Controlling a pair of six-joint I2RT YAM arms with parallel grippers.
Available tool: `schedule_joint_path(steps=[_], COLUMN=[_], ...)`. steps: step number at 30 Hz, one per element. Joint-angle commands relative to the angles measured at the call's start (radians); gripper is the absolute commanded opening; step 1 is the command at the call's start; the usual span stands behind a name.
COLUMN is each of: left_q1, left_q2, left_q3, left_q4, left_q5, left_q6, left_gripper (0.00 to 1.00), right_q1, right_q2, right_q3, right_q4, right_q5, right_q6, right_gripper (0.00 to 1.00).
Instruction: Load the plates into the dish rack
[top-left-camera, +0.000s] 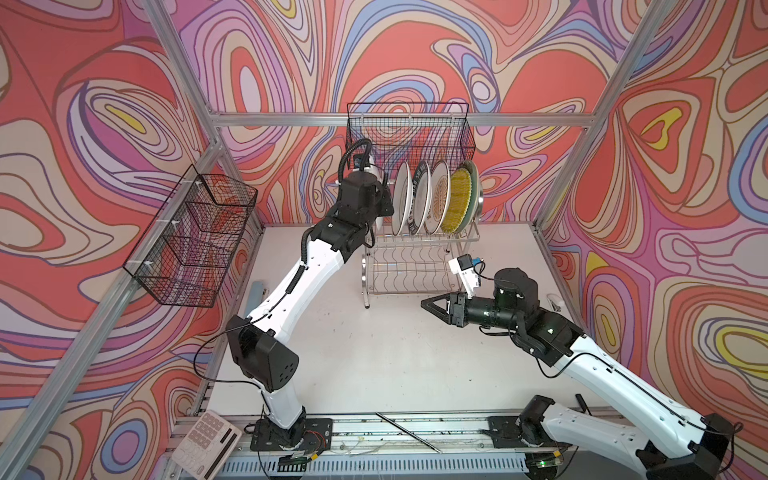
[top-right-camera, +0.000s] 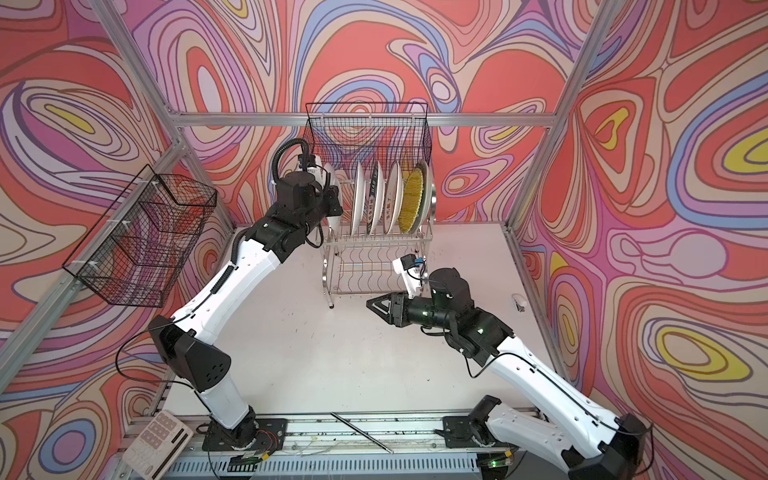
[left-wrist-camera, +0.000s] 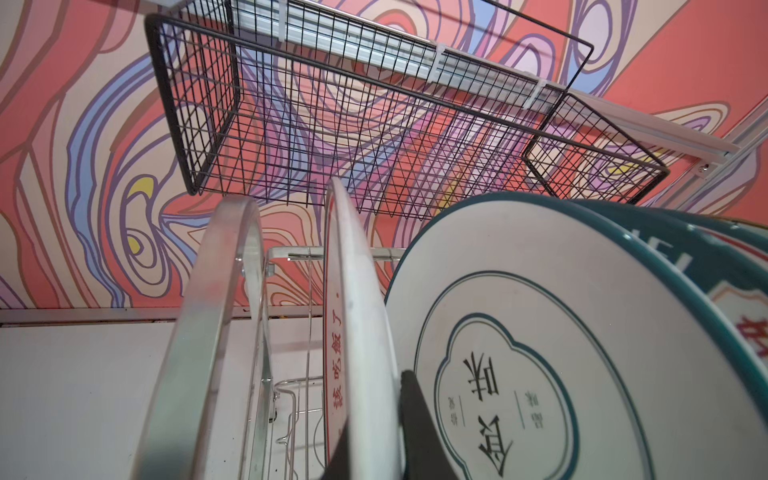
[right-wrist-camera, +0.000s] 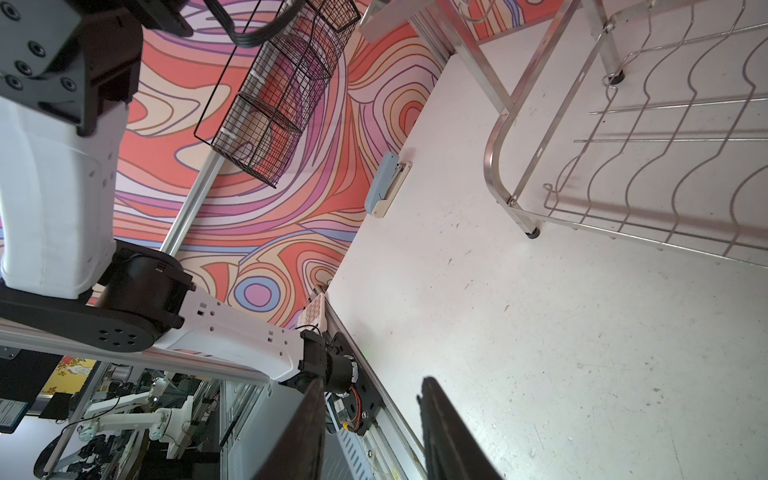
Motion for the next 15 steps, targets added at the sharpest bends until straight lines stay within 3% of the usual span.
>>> schedule_joint_path(steps=[1, 15], left_q1=[0.016, 0.016], left_q2=[0.039, 0.014], left_q3=[0.016, -0.005], left_q4=[-0.03, -0.055], left_q5=[-0.008, -0.029], left_q6=[-0.006, 0.033], left_gripper=[0.0, 0.0], right_q1=[0.006, 0.006], right_q2=[0.001, 0.015], right_q3=[0.019, 0.02], right_q4=[-0.002, 0.016], right_q5=[0.009, -0.003], right_q6=[-0.018, -0.014], right_gripper=[0.39, 0.39])
